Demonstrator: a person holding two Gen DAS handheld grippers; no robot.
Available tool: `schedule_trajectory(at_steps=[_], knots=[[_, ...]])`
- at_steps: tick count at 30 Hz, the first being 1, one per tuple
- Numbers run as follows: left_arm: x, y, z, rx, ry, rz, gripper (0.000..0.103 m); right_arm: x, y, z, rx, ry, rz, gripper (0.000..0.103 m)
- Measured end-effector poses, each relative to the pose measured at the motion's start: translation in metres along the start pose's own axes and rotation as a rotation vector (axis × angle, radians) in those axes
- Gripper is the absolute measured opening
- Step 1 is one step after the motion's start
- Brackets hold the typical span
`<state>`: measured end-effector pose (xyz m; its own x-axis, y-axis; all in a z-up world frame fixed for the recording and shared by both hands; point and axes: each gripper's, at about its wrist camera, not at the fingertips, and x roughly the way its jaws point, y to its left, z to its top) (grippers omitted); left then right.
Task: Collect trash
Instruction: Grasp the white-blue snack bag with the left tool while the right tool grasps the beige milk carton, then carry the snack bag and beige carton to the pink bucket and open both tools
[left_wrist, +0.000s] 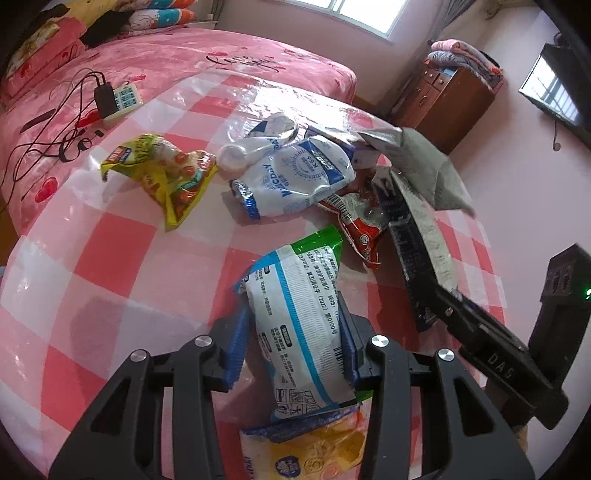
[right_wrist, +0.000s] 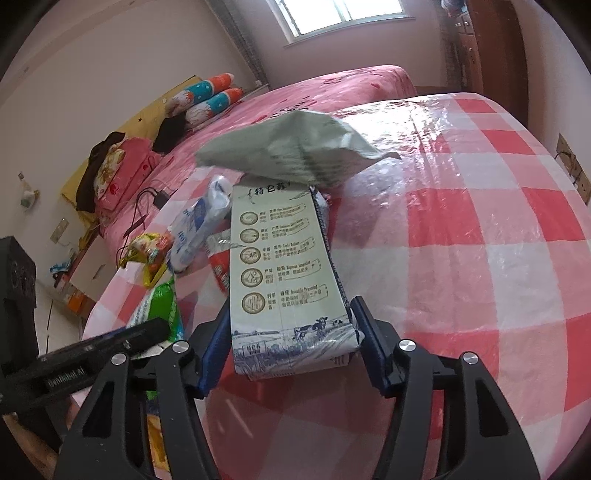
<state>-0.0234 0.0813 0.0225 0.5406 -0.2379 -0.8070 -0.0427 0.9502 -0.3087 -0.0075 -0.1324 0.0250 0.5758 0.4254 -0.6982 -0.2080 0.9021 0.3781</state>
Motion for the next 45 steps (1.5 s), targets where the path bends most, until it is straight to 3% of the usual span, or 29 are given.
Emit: schedule_trajectory(at_steps=[12, 28, 37, 45], knots=[[-0.036, 0.032, -0.006, -0.034, -0.071, -0.066, 0.044, -0.019, 0.016, -0.019, -0.01, -0.009, 0.132, 0.061], [-0.067, 0.079, -0.02, -0.078, -0.111, -0.068, 0.044, -0.028, 0.059, -0.024, 0.01, 0.015, 0.285, 0.061], [-0.091, 0.114, -0.027, -0.116, -0.146, -0.059, 0.044, -0.021, 0.105, -0.033, -0.025, 0.072, 0.366, 0.061], [-0.112, 0.163, -0.04, -0.175, -0.165, 0.002, 0.044, -0.012, 0.157, -0.045, -0.088, 0.141, 0.437, 0.061]])
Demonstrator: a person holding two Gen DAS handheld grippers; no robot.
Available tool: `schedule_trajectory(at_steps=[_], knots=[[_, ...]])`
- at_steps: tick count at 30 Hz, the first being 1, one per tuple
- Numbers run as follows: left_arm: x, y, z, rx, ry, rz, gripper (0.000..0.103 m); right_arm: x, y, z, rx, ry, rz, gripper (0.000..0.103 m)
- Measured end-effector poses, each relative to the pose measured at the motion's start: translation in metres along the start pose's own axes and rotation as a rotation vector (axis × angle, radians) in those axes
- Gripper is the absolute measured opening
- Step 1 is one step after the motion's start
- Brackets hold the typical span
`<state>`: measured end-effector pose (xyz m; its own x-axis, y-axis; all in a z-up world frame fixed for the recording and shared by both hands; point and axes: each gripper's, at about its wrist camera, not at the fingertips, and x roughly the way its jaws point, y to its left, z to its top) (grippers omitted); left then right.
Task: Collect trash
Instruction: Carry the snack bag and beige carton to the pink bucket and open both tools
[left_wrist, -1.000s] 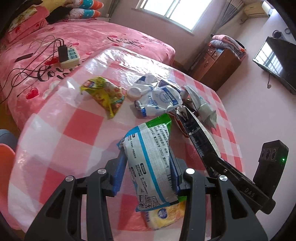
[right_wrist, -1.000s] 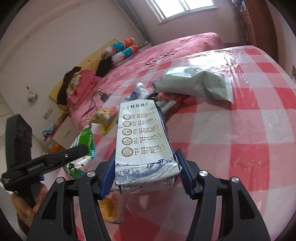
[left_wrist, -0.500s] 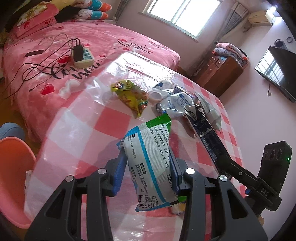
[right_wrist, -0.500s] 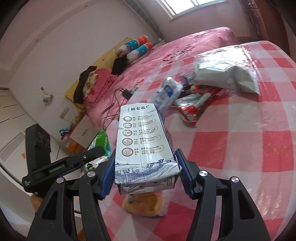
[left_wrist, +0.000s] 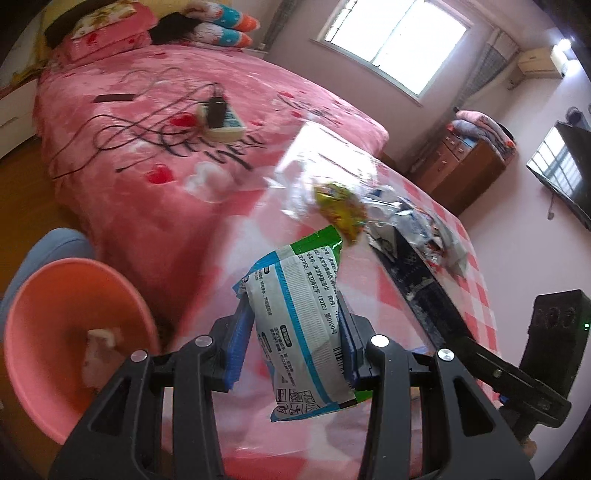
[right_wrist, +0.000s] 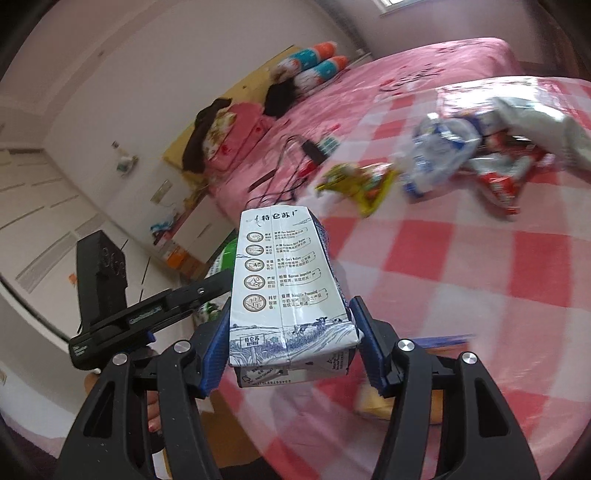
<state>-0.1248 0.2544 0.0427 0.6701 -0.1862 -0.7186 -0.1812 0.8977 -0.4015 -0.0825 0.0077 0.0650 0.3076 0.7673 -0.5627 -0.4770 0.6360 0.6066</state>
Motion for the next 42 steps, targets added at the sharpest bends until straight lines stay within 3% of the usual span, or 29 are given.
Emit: schedule_trajectory(at_steps=[20, 21, 22, 24, 30, 42], knots=[[-0.039, 0.163, -0.018, -0.234, -0.028, 0.226, 0.044, 0.118, 0.128, -0.01, -0.24, 0.215, 0.095, 0.062], [-0.038, 0.172, -0.02, -0.243, -0.021, 0.248, 0.047, 0.126, 0.131, -0.012, -0.245, 0.225, 0.099, 0.062], [-0.036, 0.178, -0.022, -0.251, -0.018, 0.267, 0.051, 0.135, 0.134, -0.015, -0.248, 0.24, 0.105, 0.069], [-0.037, 0.194, -0.028, -0.289, -0.035, 0.301, 0.07, 0.145, 0.134, -0.02, -0.233, 0.256, 0.079, 0.08], [-0.038, 0.209, -0.036, -0.275, -0.048, 0.384, 0.077, 0.132, 0.122, -0.024, -0.212, 0.201, 0.005, 0.084], [-0.036, 0.187, -0.037, -0.224, -0.053, 0.347, 0.083, 0.079, 0.087, -0.015, -0.148, 0.051, -0.111, 0.09]])
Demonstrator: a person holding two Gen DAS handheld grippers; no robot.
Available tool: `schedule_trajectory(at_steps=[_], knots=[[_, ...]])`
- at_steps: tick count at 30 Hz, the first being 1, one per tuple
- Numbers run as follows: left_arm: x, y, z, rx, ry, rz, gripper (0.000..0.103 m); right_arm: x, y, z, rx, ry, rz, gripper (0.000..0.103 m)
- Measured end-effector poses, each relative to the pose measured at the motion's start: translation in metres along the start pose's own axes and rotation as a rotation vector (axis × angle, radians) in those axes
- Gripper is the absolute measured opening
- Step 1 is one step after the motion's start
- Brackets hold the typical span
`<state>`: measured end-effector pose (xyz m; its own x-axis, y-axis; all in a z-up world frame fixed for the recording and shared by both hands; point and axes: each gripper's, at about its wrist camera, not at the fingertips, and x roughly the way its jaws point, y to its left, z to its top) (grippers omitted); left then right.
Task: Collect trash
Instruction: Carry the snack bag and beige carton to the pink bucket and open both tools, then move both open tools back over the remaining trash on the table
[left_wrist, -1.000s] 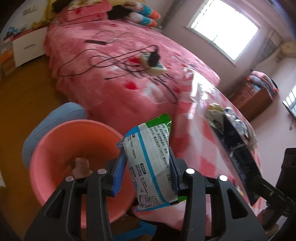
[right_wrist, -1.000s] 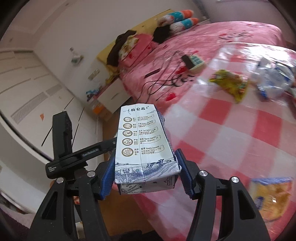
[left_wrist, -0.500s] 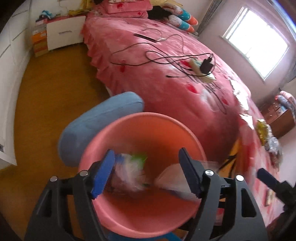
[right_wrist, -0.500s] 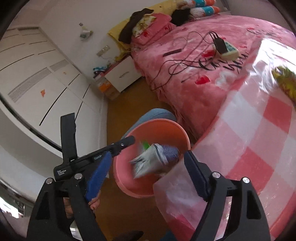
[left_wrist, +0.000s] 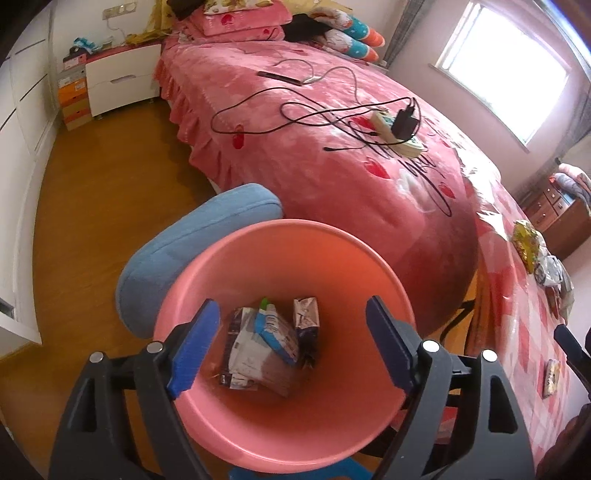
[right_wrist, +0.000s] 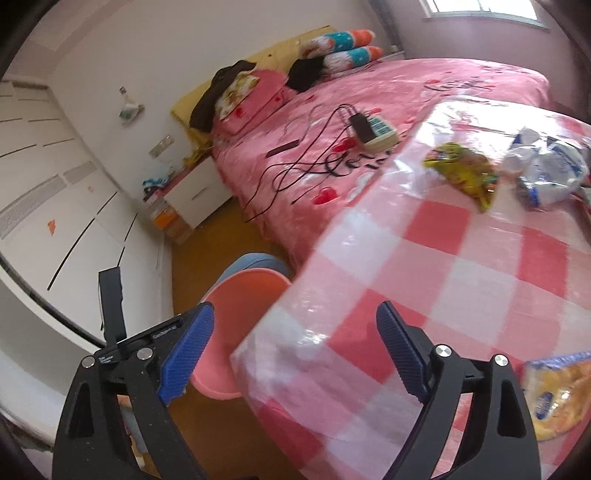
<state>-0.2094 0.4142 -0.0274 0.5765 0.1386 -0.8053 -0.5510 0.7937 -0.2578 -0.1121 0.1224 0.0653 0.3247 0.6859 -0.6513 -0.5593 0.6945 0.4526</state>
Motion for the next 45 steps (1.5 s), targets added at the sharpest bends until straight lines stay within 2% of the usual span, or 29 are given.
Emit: schedule_trajectory(at_steps=[9, 16, 28, 37, 45], knots=[[-0.012, -0.028, -0.002, 0.04, -0.009, -0.051, 0.083, -0.008, -0.013, -0.01, 0.0, -0.005, -0.034, 0.091], [-0.023, -0.055, -0.003, 0.094, -0.026, -0.08, 0.083, -0.027, -0.023, -0.012, -0.014, -0.048, -0.056, 0.091], [-0.037, -0.105, -0.01, 0.19, -0.04, -0.124, 0.083, -0.057, -0.051, -0.017, 0.033, -0.106, -0.089, 0.091], [-0.045, -0.148, -0.013, 0.27, -0.055, -0.146, 0.083, -0.079, -0.081, -0.018, 0.078, -0.146, -0.114, 0.091], [-0.047, -0.204, -0.009, 0.374, -0.078, -0.167, 0.083, -0.109, -0.127, -0.01, 0.192, -0.183, -0.169, 0.091]])
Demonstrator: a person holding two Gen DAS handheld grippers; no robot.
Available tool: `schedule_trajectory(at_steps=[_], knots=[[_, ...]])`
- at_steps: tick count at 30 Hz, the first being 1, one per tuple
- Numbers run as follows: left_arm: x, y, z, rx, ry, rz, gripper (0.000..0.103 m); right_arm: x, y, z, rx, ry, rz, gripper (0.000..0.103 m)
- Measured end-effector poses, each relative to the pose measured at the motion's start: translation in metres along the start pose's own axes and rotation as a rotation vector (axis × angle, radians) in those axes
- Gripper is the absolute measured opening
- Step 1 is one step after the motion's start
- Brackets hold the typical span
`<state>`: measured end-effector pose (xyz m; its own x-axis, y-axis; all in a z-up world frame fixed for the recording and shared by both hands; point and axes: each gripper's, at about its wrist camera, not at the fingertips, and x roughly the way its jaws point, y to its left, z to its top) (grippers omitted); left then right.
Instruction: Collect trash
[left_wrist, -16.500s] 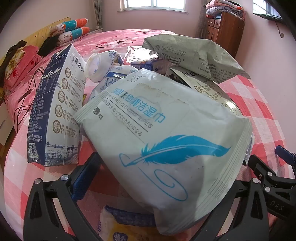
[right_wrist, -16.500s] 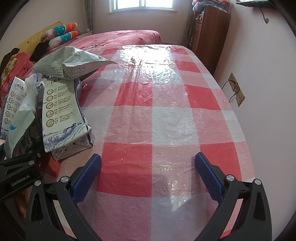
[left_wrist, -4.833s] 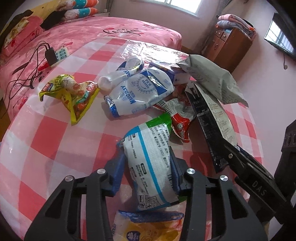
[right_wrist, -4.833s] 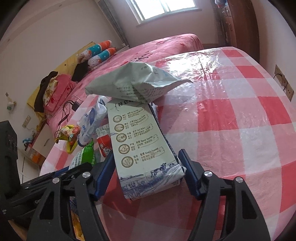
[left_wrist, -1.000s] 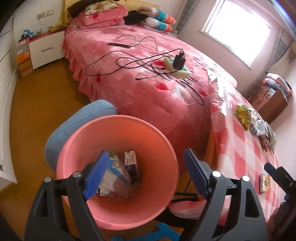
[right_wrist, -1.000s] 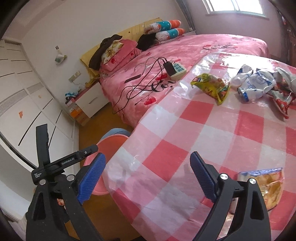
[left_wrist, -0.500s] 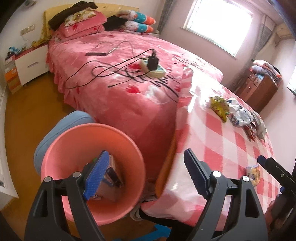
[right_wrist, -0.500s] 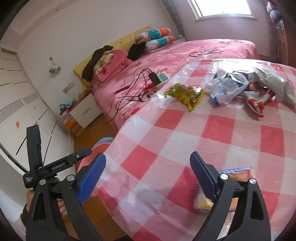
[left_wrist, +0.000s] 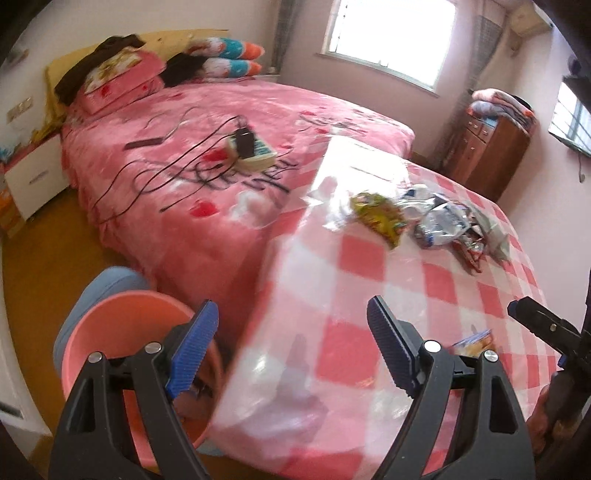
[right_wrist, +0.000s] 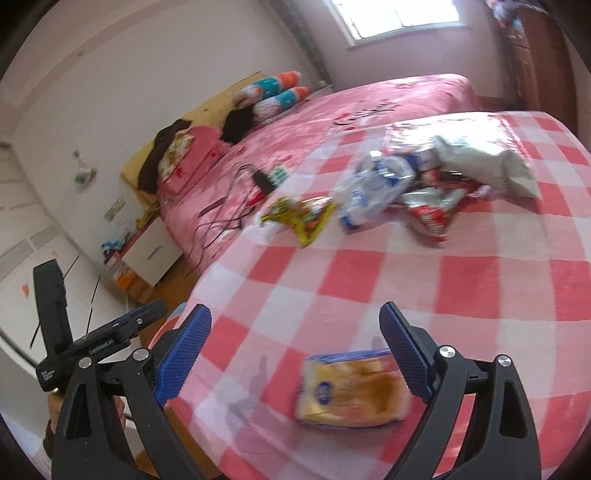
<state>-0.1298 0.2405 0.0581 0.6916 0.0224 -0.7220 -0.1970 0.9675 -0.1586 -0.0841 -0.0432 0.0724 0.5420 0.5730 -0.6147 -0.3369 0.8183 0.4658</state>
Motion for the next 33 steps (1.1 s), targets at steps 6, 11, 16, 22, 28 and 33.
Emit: schedule_trajectory(at_steps=[6, 11, 16, 22, 28, 33], knots=[[0.016, -0.042, 0.029, 0.052, -0.026, -0.049, 0.083, -0.018, -0.041, 0.033, 0.04, -0.031, -0.095, 0.091], [0.044, -0.069, 0.049, 0.075, -0.024, -0.087, 0.083, -0.026, -0.072, 0.069, 0.03, -0.054, -0.169, 0.091], [0.076, -0.079, 0.057, 0.041, 0.02, -0.137, 0.083, -0.011, -0.093, 0.113, 0.032, -0.046, -0.182, 0.091], [0.114, -0.083, 0.066, -0.039, 0.068, -0.161, 0.083, 0.026, -0.103, 0.167, 0.004, -0.029, -0.201, 0.091], [0.139, -0.075, 0.075, -0.151, 0.082, -0.165, 0.08, 0.085, -0.11, 0.201, -0.022, 0.063, -0.209, 0.091], [0.154, -0.077, 0.084, -0.179, 0.082, -0.157, 0.076, 0.125, -0.121, 0.207, -0.043, 0.147, -0.248, 0.091]])
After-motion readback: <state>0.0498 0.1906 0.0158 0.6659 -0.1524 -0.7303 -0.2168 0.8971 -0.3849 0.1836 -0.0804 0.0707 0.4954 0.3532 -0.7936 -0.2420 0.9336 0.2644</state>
